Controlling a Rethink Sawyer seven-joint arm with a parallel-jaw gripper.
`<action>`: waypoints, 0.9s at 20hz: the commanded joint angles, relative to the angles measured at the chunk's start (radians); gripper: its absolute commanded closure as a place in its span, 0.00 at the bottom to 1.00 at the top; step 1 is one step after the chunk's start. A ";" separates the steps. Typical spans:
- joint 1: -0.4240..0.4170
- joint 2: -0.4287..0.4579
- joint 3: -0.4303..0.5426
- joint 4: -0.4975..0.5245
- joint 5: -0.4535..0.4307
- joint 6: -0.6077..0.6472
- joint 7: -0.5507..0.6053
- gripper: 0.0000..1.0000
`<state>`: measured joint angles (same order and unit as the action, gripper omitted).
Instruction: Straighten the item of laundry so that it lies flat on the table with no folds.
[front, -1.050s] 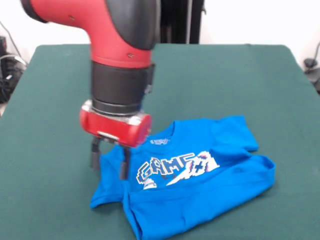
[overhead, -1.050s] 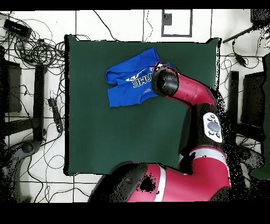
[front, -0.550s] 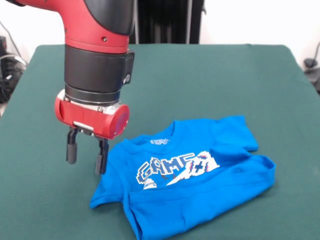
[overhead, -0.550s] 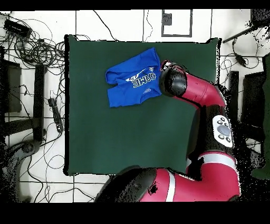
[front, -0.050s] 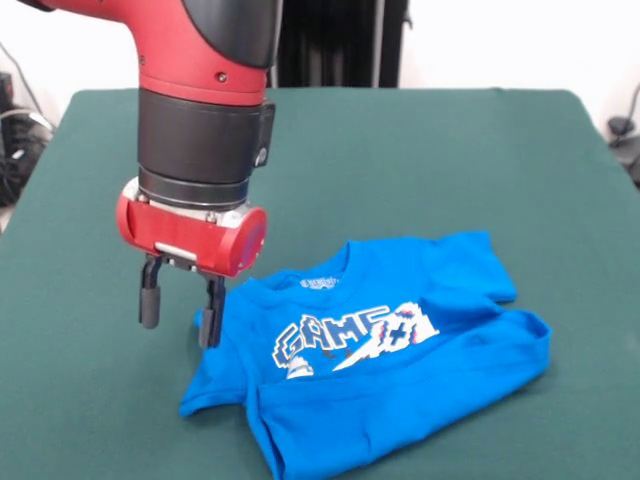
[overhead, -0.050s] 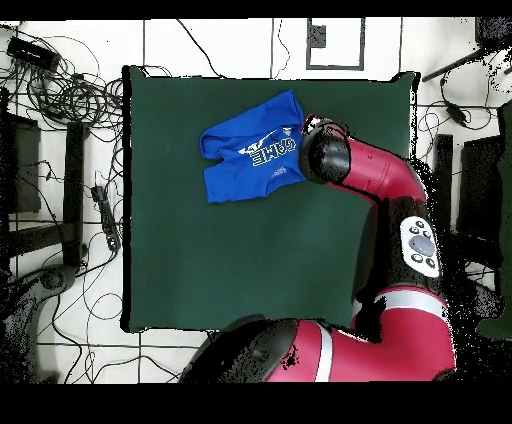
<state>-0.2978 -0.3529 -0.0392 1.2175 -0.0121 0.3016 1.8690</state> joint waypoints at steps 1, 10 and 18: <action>-0.012 0.061 0.145 0.009 -0.039 0.106 -0.044 0.00; -0.084 0.111 0.274 -0.015 -0.073 0.100 -0.106 0.00; -0.100 0.142 0.327 -0.026 -0.091 0.085 -0.099 0.00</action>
<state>-0.4213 -0.2867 0.1255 1.1758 -0.0465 0.3014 1.8690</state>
